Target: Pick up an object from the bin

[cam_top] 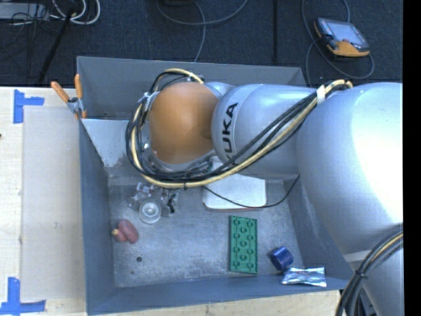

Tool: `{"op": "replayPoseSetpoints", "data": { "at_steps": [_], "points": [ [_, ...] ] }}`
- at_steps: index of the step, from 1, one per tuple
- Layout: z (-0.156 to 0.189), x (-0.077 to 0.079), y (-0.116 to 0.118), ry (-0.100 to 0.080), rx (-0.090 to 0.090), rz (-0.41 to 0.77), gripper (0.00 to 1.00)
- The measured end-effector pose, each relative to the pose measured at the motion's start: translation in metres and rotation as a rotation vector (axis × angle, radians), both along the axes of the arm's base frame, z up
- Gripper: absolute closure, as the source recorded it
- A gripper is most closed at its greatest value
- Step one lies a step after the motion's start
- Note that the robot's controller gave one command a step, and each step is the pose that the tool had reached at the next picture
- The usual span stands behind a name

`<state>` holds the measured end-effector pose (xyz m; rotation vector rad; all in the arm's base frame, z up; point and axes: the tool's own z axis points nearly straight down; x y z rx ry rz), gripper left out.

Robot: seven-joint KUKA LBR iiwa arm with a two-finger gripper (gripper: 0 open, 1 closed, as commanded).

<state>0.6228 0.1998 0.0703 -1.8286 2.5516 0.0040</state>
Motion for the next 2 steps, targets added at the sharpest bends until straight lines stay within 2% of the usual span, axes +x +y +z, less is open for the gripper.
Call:
{"op": "replayPoseSetpoints", "data": {
  "at_steps": [1,2],
  "points": [
    [0.034,0.001,0.001,-0.003,0.000,-0.001,1.00],
    [0.090,0.002,0.003,-0.006,0.000,-0.006,1.00]
  ]
}}
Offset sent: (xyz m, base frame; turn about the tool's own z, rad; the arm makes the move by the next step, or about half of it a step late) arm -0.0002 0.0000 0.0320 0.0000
